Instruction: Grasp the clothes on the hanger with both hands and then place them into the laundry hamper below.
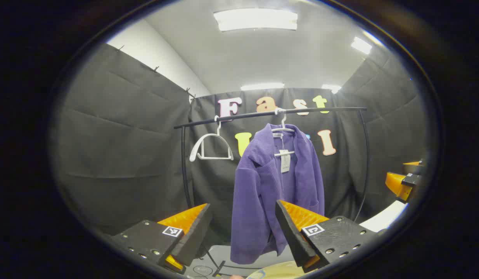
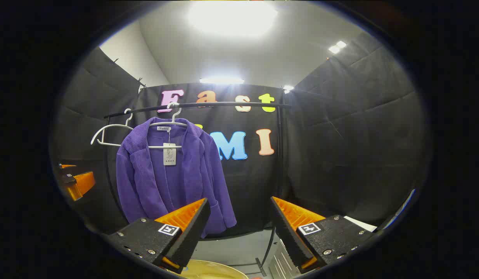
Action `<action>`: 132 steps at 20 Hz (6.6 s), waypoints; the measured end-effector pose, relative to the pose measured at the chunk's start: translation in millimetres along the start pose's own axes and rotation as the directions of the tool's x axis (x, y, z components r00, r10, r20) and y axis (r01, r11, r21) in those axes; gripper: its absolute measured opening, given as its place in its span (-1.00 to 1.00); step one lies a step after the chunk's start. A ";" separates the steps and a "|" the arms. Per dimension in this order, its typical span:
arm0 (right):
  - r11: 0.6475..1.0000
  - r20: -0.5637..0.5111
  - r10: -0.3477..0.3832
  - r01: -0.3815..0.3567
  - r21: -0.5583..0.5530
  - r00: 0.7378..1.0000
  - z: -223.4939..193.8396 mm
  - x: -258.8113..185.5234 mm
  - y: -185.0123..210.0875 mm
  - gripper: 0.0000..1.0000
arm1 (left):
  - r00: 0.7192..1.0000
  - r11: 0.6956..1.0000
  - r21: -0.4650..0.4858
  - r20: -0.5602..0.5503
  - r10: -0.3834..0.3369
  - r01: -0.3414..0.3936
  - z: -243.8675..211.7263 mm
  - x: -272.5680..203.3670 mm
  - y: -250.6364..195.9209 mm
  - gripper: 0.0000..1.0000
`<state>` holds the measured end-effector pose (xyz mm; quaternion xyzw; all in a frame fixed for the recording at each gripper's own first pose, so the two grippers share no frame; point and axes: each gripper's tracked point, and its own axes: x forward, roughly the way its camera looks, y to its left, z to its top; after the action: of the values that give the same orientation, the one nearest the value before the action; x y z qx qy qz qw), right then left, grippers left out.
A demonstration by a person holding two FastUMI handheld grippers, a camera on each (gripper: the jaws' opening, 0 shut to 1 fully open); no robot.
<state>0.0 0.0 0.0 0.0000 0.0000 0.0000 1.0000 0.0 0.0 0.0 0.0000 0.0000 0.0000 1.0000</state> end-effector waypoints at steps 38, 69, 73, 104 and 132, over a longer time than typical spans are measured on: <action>0.963 0.157 0.248 -0.261 0.064 0.956 86.5 147.5 43.7 0.89 | 0.995 0.995 -0.061 0.064 0.082 -0.078 60.2 111.0 -48.9 0.90; 0.783 0.119 0.608 -0.617 0.075 0.785 46.4 320.3 182.4 0.55 | 0.919 0.917 0.061 -0.003 0.394 -0.394 -5.5 243.3 -72.0 0.93; 0.779 0.099 0.613 -0.620 0.089 0.784 47.0 323.1 177.7 -0.34 | 0.927 0.925 0.055 -0.007 0.376 -0.375 -4.2 238.8 -74.7 0.42; 0.916 0.462 0.386 -0.389 -0.093 0.798 163.0 399.2 79.8 -0.96 | 0.933 0.923 0.146 0.106 0.344 -0.357 104.5 202.5 19.5 -0.81; 0.859 0.017 0.508 -0.508 0.070 0.861 -8.9 414.0 114.2 -0.96 | 0.977 0.976 0.054 -0.035 0.213 -0.210 18.3 210.0 48.6 -0.96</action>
<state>414.0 114.2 -8.9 0.0359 0.0010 0.2635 0.9640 210.0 48.6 18.3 0.0251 0.0204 0.1064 0.9938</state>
